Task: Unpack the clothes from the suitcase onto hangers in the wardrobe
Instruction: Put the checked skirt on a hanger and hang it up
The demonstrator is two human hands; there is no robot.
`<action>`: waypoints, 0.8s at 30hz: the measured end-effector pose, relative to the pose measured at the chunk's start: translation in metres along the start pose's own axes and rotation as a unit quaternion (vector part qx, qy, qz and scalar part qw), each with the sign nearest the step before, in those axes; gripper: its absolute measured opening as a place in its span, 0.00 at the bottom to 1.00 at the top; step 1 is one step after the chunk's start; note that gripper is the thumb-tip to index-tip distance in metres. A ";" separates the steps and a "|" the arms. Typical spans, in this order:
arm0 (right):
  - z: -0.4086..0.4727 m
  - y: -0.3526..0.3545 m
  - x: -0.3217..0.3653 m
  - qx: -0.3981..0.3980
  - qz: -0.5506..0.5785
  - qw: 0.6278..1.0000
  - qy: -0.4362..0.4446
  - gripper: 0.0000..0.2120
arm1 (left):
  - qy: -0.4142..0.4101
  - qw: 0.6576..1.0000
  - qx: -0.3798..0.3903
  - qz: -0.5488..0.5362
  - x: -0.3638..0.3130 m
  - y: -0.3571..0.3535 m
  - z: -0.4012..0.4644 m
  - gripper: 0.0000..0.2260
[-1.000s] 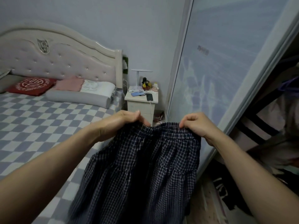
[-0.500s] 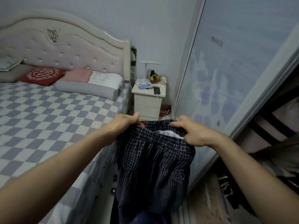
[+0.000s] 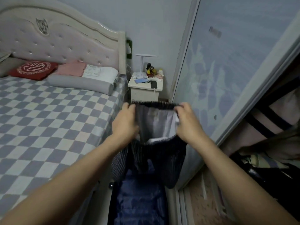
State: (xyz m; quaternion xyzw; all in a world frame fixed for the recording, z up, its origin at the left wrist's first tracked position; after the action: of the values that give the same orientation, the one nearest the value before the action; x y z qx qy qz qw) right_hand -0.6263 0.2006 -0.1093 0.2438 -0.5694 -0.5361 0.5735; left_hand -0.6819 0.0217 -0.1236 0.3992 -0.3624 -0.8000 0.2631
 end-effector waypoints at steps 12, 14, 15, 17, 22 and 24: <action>-0.020 -0.036 -0.050 0.071 0.307 0.941 -0.121 0.26 | 0.012 0.989 0.146 0.005 0.027 -0.031 0.000 0.09; -0.022 -0.004 -0.035 -0.011 0.281 0.960 -0.013 0.25 | -0.020 0.999 0.026 0.009 0.014 -0.010 0.007 0.10; -0.029 0.000 -0.039 -0.052 0.225 0.973 0.023 0.21 | -0.067 0.998 -0.016 0.003 0.006 -0.006 0.001 0.11; -0.047 -0.011 -0.062 -0.031 0.119 0.991 0.051 0.15 | -0.183 0.981 0.050 0.047 -0.004 -0.017 -0.024 0.21; -0.059 0.002 -0.108 0.043 0.062 0.991 -0.112 0.13 | -0.170 0.966 0.184 -0.061 -0.054 -0.045 0.001 0.29; -0.056 0.039 -0.107 -0.035 0.058 0.989 -0.132 0.15 | -0.199 0.961 0.154 -0.116 -0.092 -0.035 0.021 0.27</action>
State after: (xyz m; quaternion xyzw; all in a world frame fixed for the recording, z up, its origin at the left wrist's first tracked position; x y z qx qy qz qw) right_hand -0.5375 0.2898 -0.1293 0.1168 -0.6342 -0.5490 0.5317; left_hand -0.6535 0.1156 -0.1012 0.3072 -0.4774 -0.8228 0.0270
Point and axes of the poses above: each hand's wrist, its own z-axis towards the middle knuckle, its own y-axis out of the back of the hand, x = y × z, the point moved 2 cm from there along z, towards the middle knuckle, and after that the axes turned 10 degrees about -y, right-handed, at the moved point
